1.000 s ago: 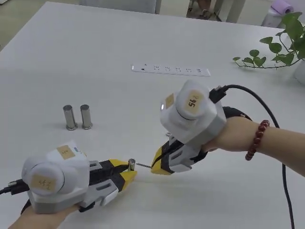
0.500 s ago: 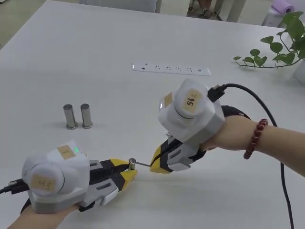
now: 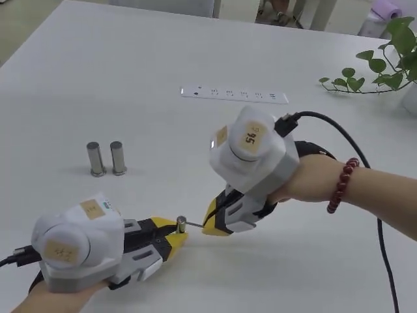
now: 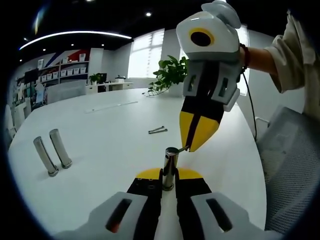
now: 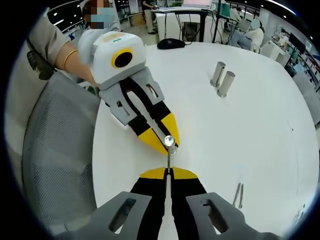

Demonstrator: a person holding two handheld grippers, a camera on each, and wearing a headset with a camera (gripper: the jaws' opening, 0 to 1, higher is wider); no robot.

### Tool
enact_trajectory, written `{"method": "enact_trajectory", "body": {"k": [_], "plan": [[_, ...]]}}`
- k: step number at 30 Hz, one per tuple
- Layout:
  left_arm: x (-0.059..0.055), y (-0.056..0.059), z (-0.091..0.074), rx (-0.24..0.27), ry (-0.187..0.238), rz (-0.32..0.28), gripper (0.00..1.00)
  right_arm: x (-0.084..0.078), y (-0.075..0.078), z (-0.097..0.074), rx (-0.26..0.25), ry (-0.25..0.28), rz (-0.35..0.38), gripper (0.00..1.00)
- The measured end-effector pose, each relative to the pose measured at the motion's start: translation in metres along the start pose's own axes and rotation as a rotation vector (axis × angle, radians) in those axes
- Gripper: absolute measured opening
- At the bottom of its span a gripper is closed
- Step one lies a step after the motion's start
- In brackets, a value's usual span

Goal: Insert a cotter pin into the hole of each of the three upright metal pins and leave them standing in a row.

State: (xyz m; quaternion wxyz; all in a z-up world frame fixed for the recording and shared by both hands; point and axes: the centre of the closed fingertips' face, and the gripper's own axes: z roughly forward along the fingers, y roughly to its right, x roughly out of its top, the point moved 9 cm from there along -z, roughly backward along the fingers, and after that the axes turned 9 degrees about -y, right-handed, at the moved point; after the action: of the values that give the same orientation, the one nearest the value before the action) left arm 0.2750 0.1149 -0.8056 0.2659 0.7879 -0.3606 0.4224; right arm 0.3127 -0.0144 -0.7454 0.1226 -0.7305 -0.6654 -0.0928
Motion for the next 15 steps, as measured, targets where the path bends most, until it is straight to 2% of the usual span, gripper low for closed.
{"method": "enact_trajectory", "body": {"k": [9, 11, 15], "plan": [[-0.0007, -0.0001, -0.0001, 0.003, 0.002, -0.003, 0.07, 0.0025, -0.0004, -0.0009, -0.002, -0.021, -0.023, 0.03], [-0.0009, -0.0002, -0.0002, 0.001, 0.003, -0.005, 0.07, 0.0032, -0.0007, -0.0010, -0.005, -0.021, -0.049, 0.03], [-0.0009, -0.0004, -0.0002, 0.002, 0.004, -0.005, 0.07, 0.0027, 0.0004, -0.0016, -0.005, -0.014, -0.034, 0.03]]}}
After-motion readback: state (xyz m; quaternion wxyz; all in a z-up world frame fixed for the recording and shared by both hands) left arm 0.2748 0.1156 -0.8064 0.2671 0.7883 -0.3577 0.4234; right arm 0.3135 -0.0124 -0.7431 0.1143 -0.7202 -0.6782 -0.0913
